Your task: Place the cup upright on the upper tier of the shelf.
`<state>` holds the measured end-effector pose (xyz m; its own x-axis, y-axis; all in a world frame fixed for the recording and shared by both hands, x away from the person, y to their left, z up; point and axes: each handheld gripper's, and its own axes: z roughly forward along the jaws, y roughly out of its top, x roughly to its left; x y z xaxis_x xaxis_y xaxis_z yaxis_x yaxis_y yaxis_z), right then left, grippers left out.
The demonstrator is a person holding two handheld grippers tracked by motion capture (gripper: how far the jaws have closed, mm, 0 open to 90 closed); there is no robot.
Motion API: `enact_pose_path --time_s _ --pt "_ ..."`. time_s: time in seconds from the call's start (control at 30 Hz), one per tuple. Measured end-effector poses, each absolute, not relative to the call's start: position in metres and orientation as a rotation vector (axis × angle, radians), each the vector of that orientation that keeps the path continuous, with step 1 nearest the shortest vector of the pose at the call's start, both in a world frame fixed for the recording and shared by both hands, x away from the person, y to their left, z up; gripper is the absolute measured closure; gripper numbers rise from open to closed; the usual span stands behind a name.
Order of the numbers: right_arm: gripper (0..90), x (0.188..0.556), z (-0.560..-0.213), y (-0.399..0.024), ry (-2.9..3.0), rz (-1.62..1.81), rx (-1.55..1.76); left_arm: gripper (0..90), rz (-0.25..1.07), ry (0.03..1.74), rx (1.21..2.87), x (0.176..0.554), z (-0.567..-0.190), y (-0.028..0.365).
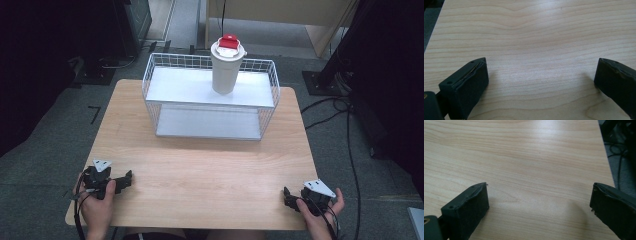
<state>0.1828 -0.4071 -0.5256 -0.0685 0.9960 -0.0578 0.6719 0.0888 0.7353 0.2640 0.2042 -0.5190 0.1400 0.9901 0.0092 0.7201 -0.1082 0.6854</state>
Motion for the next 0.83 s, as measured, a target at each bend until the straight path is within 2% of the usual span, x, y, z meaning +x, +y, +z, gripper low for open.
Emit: enact_pose_path --time_s 0.13,0.83 --pt "1.4 0.1852 -0.5265 -0.4145 1.809 0.785 1.731 0.0 0.658 1.635 1.889 0.264 -0.5189 0.2042" --pt "0.0 0.1865 -0.5267 -0.4151 1.798 0.774 1.741 0.0 0.658 1.635 1.889 0.264 -0.5189 0.2042"
